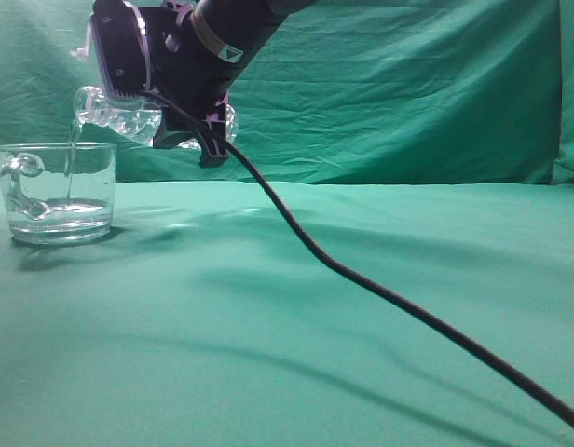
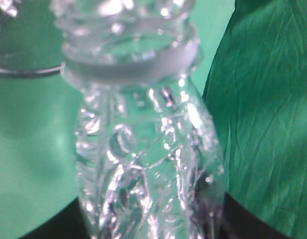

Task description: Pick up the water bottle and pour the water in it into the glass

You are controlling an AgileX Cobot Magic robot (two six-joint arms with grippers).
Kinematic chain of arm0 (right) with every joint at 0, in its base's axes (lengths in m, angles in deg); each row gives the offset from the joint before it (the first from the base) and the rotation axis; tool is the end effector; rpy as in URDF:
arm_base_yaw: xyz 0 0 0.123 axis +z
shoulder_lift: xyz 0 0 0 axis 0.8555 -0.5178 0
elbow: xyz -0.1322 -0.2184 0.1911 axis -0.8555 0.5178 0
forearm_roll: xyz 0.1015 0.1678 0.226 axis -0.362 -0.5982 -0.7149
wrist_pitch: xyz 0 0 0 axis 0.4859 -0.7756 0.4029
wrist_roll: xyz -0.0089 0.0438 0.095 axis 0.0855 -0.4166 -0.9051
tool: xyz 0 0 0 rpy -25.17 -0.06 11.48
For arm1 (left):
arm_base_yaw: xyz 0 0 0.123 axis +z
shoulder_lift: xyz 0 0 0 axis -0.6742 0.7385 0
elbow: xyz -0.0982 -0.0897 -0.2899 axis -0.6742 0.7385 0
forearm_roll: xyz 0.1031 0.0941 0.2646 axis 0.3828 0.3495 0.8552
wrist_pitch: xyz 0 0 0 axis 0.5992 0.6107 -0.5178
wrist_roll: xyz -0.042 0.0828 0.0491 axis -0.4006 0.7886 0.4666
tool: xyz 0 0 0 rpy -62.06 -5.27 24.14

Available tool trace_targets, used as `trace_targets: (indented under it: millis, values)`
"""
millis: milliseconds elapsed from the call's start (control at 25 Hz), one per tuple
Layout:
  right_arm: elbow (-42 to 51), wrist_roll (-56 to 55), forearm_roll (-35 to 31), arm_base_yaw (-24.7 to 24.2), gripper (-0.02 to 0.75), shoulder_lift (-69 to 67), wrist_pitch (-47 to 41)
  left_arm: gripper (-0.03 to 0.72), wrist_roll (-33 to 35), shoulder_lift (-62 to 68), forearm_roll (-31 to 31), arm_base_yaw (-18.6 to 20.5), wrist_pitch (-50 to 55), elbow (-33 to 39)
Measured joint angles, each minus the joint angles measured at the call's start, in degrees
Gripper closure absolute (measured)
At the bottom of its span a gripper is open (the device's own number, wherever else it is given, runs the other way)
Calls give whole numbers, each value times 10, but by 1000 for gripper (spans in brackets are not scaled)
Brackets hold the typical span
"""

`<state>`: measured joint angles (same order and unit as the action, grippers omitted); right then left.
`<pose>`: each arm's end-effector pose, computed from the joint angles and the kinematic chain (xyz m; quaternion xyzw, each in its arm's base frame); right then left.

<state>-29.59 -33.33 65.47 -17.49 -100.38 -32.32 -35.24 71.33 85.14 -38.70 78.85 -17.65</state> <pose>0.4587 0.3979 0.1850 -0.7505 0.3819 -0.2203 0.4923 0.0799 0.0037 0.1729 0.0541 0.7923 0.0722 0.6034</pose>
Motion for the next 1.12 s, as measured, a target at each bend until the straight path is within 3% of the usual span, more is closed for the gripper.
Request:
trace_targets:
  millis: [200, 480, 760, 960, 1120]
  values:
    - [0, -57, -2, 0, 446, 0, 0, 688, 0, 0, 0, 0, 0, 0]
    - [0, -432, -8, 0, 446, 0, 24, 688, 0, 0, 0, 0, 0, 0]
    - [8, -697, -9, 0, 446, 48, 28, 688, 0, 0, 0, 0, 0, 0]
    - [85, -800, -9, -1, 446, 160, 34, 688, 0, 0, 0, 0, 0, 0]
    - [190, -869, -7, -26, 446, 255, 93, 688, 0, 0, 0, 0, 0, 0]
